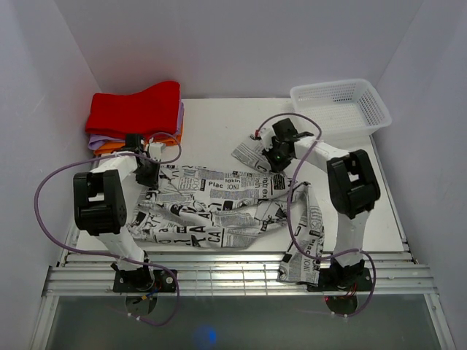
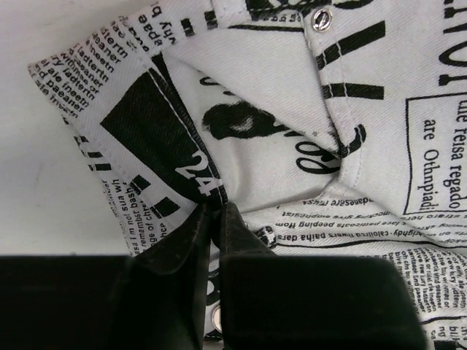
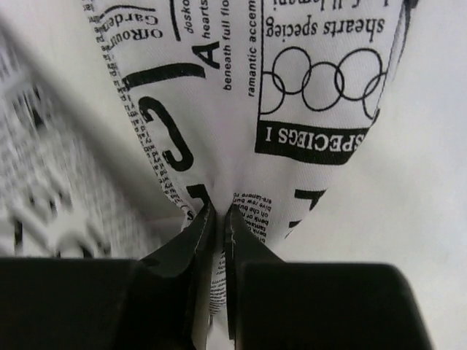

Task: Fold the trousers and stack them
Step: Flatten the trousers out

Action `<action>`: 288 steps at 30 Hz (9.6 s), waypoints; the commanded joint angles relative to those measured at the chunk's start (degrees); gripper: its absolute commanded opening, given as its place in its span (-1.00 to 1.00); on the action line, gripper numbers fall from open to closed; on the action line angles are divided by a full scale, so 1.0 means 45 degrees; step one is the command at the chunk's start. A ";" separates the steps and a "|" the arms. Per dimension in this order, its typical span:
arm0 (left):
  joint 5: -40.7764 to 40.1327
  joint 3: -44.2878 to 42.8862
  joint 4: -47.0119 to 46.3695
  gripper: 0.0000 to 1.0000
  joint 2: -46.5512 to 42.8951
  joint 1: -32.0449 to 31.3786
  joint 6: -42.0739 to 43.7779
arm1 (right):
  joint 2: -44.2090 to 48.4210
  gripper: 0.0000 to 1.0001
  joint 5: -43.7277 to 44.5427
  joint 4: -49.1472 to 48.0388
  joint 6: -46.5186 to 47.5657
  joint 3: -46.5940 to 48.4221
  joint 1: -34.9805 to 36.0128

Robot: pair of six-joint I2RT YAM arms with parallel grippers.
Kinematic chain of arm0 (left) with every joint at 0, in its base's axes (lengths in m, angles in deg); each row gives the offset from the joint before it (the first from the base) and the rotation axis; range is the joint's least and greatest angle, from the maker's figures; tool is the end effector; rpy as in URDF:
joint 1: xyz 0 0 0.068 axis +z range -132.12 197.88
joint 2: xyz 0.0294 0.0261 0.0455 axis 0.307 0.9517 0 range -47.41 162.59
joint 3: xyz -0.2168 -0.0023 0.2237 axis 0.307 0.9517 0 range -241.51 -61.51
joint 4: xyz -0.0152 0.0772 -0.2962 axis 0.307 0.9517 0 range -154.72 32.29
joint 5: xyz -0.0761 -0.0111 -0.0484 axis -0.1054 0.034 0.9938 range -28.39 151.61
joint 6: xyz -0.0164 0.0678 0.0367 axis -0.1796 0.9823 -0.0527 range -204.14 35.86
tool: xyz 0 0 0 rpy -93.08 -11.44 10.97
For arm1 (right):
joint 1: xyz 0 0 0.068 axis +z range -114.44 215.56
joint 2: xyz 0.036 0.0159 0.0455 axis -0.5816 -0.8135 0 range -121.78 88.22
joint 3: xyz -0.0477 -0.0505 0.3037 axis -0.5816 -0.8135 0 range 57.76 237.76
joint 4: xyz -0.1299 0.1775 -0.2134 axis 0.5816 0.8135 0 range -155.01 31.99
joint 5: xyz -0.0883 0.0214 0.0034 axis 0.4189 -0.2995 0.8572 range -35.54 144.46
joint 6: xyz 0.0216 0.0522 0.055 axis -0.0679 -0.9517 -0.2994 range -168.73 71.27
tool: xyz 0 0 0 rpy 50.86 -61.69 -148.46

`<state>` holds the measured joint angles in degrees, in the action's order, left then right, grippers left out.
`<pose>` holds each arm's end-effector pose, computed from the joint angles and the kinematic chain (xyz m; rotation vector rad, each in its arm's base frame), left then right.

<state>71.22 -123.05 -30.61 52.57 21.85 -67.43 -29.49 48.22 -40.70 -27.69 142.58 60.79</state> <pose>0.3810 0.0152 0.1436 0.3477 2.7872 -0.1548 0.4636 0.2265 0.1553 -1.0470 2.3460 0.1675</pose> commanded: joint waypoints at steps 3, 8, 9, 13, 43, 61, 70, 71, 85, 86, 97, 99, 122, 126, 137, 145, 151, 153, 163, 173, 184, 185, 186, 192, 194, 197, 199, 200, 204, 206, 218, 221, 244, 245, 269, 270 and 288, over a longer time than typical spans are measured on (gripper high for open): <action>-0.0553 -0.0328 0.0038 -0.80 0.0672 0.0817 0.0818 | 0.4180 -0.84 0.0235 0.1451 -0.0046 -0.3606 -0.1797; -0.0708 -0.0620 -0.0002 -0.99 0.0984 0.0915 0.0818 | 0.6914 -0.84 0.1091 0.1998 0.0110 -0.5310 -0.3398; -0.0748 -0.0680 0.0018 -1.00 0.1139 0.0935 0.0799 | 0.7132 -0.84 0.1519 0.2076 0.0323 -0.5583 -0.3903; -0.0884 -0.0992 0.0096 -1.00 0.1394 0.1052 0.0798 | 0.7778 -0.85 0.2577 0.2545 0.1220 -0.7085 -0.5231; -0.0768 -0.1910 0.0428 -1.00 0.1844 0.1775 0.0955 | 0.5360 -0.06 -0.3673 0.2089 0.1404 -0.3146 -0.6977; -0.0807 -0.1208 0.0370 -1.00 0.1336 0.1912 0.0857 | 0.0452 0.61 -0.2067 -0.0252 -0.1006 0.3067 -0.6135; -0.0027 -0.1383 0.0623 -0.99 0.1102 0.1931 0.0857 | 0.5059 0.86 -0.5898 0.9452 0.7973 0.2054 -0.6076; 0.0033 -0.1383 0.0682 -0.99 0.1102 0.1912 0.0838 | 0.5876 0.86 -0.5879 1.1142 0.8793 0.1722 -0.5999; 0.0502 -0.1032 0.0643 -0.99 0.0907 0.1911 0.0427 | 1.1333 0.82 -0.3399 0.9090 0.7025 -0.6775 0.4076; 0.0463 -0.1032 0.0701 -0.99 0.0868 0.1911 0.0466 | 1.1237 0.82 -0.3476 0.8992 0.7024 -0.7029 0.4428; 0.0073 -0.1149 0.0838 -0.98 0.0867 0.1911 0.0486 | 1.0125 0.68 -0.3711 0.7353 0.6400 -0.7715 0.8082; 0.0033 -0.1091 0.0877 -0.98 0.0887 0.1931 0.0525 | 1.0064 0.62 -0.3846 0.7039 0.6263 -0.7831 0.8142; -0.0162 -0.1052 0.0799 -0.98 0.1316 0.1911 0.0564 | 0.9458 -0.22 0.0503 0.2314 0.5501 -1.1660 1.2107; -0.0182 -0.1032 0.0838 -0.98 0.1336 0.1911 0.0544 | 0.9771 -0.84 0.1695 0.1999 0.5443 -1.1642 1.2088; -0.0494 -0.1403 0.1288 -0.98 0.1492 0.1911 0.0642 | 1.0473 -0.85 0.2441 0.3658 0.7354 -0.6514 0.7996; -0.0630 -0.1462 0.1113 -1.00 0.1570 0.1911 0.0564 | 1.0886 -0.85 0.0688 0.3640 1.0791 -0.3830 0.0535; -0.1216 -0.1188 0.0644 -1.00 0.1395 0.2067 0.0564 | 0.9033 -0.85 -0.1698 0.2080 1.2063 -0.3497 -0.5466; -0.1470 -0.1246 0.0546 -1.00 0.1336 0.2165 0.0584 | 0.7865 -0.85 -0.2127 0.1708 1.1966 -0.3244 -0.6931; -0.1881 -0.2182 0.0330 -1.00 0.0789 0.3102 0.0857 | 0.4773 -0.85 -0.3146 -0.0070 1.0345 -0.1465 -0.9103; -0.1490 -0.2887 0.0507 -1.00 0.1199 0.3278 0.1169 | 0.4010 -0.75 -0.2189 -0.0578 1.0327 -0.1875 -1.0119; -0.0066 -0.5776 0.1501 -0.20 0.1882 0.3318 0.1013 | 0.4302 0.34 -0.1230 0.1094 0.8839 -0.0157 -1.0333; 0.0168 -0.5933 0.1657 -0.16 0.1786 0.3298 0.1226 | 0.4380 0.34 -0.1830 0.1758 0.9131 0.0075 -1.0353; 0.0731 -0.5954 0.1891 -0.13 0.1688 0.3317 0.1363 | 0.4439 0.33 -0.2223 0.2557 1.0004 0.0213 -1.0354; 0.2609 -0.5447 0.2964 -0.01 0.0868 0.3298 0.2125 | 0.3505 0.21 -0.3261 0.5258 1.1517 0.0854 -1.0158; 0.3137 -0.5174 0.3201 0.00 0.0751 0.3259 0.2185 | 0.2589 0.15 -0.3378 0.6057 1.1361 0.1869 -1.0178; 0.3275 -0.4666 0.3241 0.00 0.0419 0.3220 0.2244 | 0.0538 0.08 -0.3573 0.7719 1.0736 0.4408 -1.0158; 0.3257 -0.4432 0.3241 0.01 0.0301 0.3200 0.2283 | -0.0169 0.06 -0.3749 0.7859 1.0541 0.4959 -1.0158; 0.3256 -0.4392 0.3221 0.01 0.0281 0.3181 0.2302 | -0.0228 0.06 -0.3769 0.7646 1.0559 0.4825 -1.0158; 0.3236 -0.4274 0.3221 0.01 0.0359 0.3181 0.2361 | 0.0103 0.10 -0.3847 0.6513 1.1904 0.3362 -1.0158; 0.3256 -0.4274 0.3241 0.00 0.0476 0.3200 0.2341 | 0.0084 0.15 -0.3867 0.6159 1.2916 0.2796 -1.0158; 0.2417 -0.4215 0.3202 -0.03 0.0964 0.3181 0.2381 | -0.1969 -0.21 -0.2657 0.6958 1.5577 0.2796 -0.9963; 0.2455 -0.4138 0.3046 -0.04 0.0945 0.3200 0.2303 | -0.0764 -0.78 -0.2870 0.7447 1.5813 0.1839 -0.9963; 0.1966 -0.4353 0.2674 -0.12 0.1356 0.3981 0.1403 | 0.7099 -0.12 -0.3774 -0.3666 1.9936 -0.8618 -1.2598; 0.1986 -0.4314 0.2771 -0.11 0.1278 0.4040 0.1481 | 0.6941 0.07 -0.3596 -0.3530 1.9644 -0.8324 -1.2696; -0.0846 -0.7028 0.2128 -0.41 0.5281 0.4216 0.1481 | 0.3250 0.20 -0.2441 0.2780 1.0990 -0.2386 -0.9454; -0.0826 -0.7009 0.2108 -0.41 0.5262 0.4216 0.1559 | 0.2803 0.19 -0.2557 0.2780 1.0718 -0.2074 -0.9552; -0.1002 -0.5681 0.1581 -0.39 0.4442 0.4216 0.2009 | 0.0454 -0.30 -0.1838 0.2139 0.9504 -0.1561 -0.9611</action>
<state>71.96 -151.16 -21.12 72.01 40.14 -60.39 -26.76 35.76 -29.09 13.35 138.58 17.34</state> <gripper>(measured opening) 0.305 0.550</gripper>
